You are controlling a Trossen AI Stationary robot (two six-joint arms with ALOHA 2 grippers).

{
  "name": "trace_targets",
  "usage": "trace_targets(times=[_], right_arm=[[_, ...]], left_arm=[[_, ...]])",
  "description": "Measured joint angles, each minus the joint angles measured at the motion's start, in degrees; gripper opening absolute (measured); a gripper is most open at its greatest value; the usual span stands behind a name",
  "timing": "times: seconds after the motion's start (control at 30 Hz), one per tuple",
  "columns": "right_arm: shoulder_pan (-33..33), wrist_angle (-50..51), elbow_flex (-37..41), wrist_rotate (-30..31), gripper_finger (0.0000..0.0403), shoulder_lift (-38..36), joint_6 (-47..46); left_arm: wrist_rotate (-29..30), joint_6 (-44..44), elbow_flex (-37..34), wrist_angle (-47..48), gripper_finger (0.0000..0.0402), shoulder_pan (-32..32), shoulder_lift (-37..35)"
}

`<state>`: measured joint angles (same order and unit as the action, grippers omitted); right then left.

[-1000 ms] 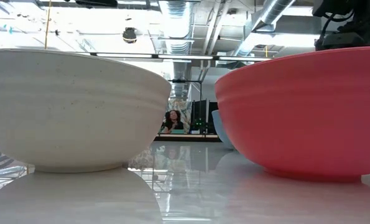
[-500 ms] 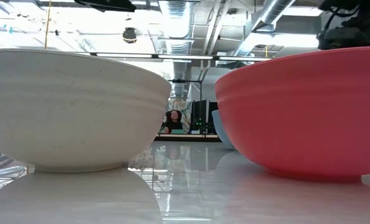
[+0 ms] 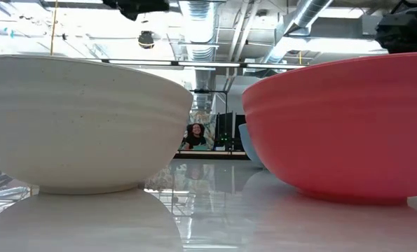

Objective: Nest bowls inside each other
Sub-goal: Stack the brown bowl on top of the pink bowl

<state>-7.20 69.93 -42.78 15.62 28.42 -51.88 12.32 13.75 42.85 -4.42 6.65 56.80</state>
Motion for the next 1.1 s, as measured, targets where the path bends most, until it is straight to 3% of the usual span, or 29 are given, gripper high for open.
trace_targets(times=[0.3, 0.67, 1.1], right_arm=[[0.00, 0.05, 0.00, -0.05, 0.0086, -1.52, -1.12], [0.09, 0.72, 0.00, -0.90, 0.0013, -1.46, -0.67], [0.07, 4.77, 0.00, 0.77, 0.0010, 0.45, -0.17]], left_arm=[[-10.46, -0.72, 0.00, -10.65, 0.0155, -4.21, 13.19], [-17.02, -0.97, 1.55, -24.33, 0.0155, -6.79, 26.89], [-16.95, 0.77, 7.44, -25.07, 0.0155, -9.41, 37.69]])
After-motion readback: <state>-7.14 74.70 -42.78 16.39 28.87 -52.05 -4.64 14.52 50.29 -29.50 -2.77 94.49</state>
